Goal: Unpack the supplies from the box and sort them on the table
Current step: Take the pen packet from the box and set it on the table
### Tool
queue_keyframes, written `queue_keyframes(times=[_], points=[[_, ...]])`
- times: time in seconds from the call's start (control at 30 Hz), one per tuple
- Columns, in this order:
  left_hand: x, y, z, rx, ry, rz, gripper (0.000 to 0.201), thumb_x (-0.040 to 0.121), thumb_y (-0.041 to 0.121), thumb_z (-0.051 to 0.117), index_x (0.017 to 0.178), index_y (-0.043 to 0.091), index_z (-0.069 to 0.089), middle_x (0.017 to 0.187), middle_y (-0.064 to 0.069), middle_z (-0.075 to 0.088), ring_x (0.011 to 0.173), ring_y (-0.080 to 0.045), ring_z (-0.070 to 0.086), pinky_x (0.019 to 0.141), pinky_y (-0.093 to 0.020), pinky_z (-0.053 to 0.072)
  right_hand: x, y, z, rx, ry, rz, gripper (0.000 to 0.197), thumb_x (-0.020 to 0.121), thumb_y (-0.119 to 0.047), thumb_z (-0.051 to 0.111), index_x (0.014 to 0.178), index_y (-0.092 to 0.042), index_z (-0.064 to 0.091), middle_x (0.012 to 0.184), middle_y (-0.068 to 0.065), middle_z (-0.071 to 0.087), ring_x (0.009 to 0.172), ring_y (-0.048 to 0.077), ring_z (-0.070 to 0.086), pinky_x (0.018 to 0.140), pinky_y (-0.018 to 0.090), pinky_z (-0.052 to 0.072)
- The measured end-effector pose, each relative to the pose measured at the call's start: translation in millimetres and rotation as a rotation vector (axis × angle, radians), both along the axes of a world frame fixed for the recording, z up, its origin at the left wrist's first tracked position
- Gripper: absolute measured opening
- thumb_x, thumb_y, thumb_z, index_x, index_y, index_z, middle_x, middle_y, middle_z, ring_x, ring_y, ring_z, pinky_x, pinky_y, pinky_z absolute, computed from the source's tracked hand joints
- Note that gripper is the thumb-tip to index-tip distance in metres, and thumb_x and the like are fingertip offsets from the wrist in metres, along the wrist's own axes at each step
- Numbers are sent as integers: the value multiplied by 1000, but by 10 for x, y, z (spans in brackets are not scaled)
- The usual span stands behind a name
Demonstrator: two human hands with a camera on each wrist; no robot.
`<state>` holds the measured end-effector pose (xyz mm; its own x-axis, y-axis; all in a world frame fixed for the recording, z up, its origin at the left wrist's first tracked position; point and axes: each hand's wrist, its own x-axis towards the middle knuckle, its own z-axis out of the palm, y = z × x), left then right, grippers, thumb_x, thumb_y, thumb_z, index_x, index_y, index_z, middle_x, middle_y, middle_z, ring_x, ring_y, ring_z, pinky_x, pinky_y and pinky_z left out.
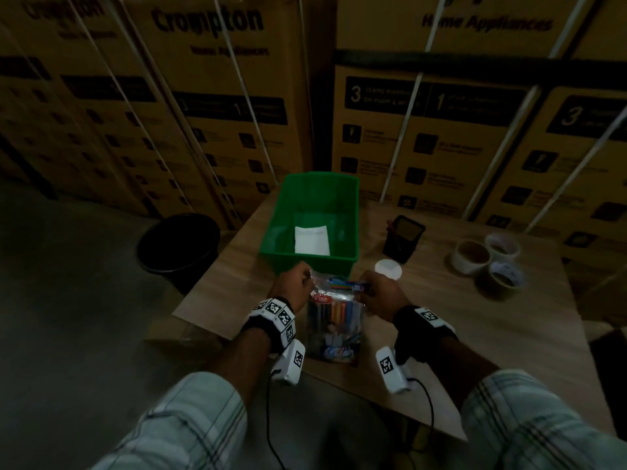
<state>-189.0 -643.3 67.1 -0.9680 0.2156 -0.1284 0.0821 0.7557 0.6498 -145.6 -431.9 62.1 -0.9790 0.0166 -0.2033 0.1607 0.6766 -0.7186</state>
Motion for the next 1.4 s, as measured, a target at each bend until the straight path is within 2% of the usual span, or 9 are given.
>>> queue_keyframes(times=[0.13,0.3,0.5,0.67,0.77,0.87,1.0,1.2,1.4], points=[[-135,-119,-132,-11,34,-76,11,91,11,54,100,12,61,101,-14,64,93,-29,62,84,-38,52,-48,-214,-63,119,-6,-45,13,82,-11,64,82,-12,51,90,21,64,82,39,64,73,56,54],[-207,-234,-313,25,8,-115,24,90,7,53,113,13,59,116,-15,48,100,-32,56,93,-35,47,-120,-420,-223,136,-55,-183,8,82,-13,62,87,-7,62,90,19,68,81,35,66,75,52,56],[-120,-279,-616,16,-69,-271,55,92,7,51,145,13,36,143,-21,32,130,-36,43,112,-36,35,-174,-511,-312,124,-147,-277,15,84,-7,58,97,-6,66,101,20,68,94,36,65,85,46,54],[-115,-309,-837,-170,-132,-478,46,92,16,54,138,23,50,147,-13,38,135,-34,37,114,-44,33,-134,-538,-403,160,-186,-305,29,88,-9,55,117,-7,58,122,20,60,111,34,57,93,38,46],[-106,-292,-826,-228,-139,-550,40,91,15,53,131,16,57,141,-14,43,130,-34,42,110,-42,36,-10,-565,-420,180,-142,-305,47,89,-10,53,135,-11,45,136,20,45,121,37,50,103,39,41],[-111,-261,-771,-225,-120,-570,34,90,14,51,122,14,62,132,-12,50,123,-32,48,105,-38,42,88,-584,-412,264,-139,-195,40,89,-8,52,128,-15,53,132,17,47,114,34,54,100,35,42],[-114,-271,-733,-303,-80,-586,38,89,18,51,125,23,59,136,-6,50,128,-30,43,108,-41,39,138,-623,-385,337,-293,26,40,92,-1,45,127,-15,58,137,13,52,126,26,50,106,33,38],[-34,-228,-575,-269,14,-584,29,91,15,48,116,18,63,129,-4,57,119,-29,52,100,-38,45,245,-516,-300,314,-213,-14,37,92,-3,47,126,-13,59,137,11,53,125,26,50,106,33,38],[287,14,-352,-121,93,-497,29,94,15,43,111,13,67,117,-10,66,110,-27,61,94,-36,48,583,-113,-129,335,-140,12,34,94,-18,49,127,-20,56,132,10,53,119,25,51,100,32,39]])
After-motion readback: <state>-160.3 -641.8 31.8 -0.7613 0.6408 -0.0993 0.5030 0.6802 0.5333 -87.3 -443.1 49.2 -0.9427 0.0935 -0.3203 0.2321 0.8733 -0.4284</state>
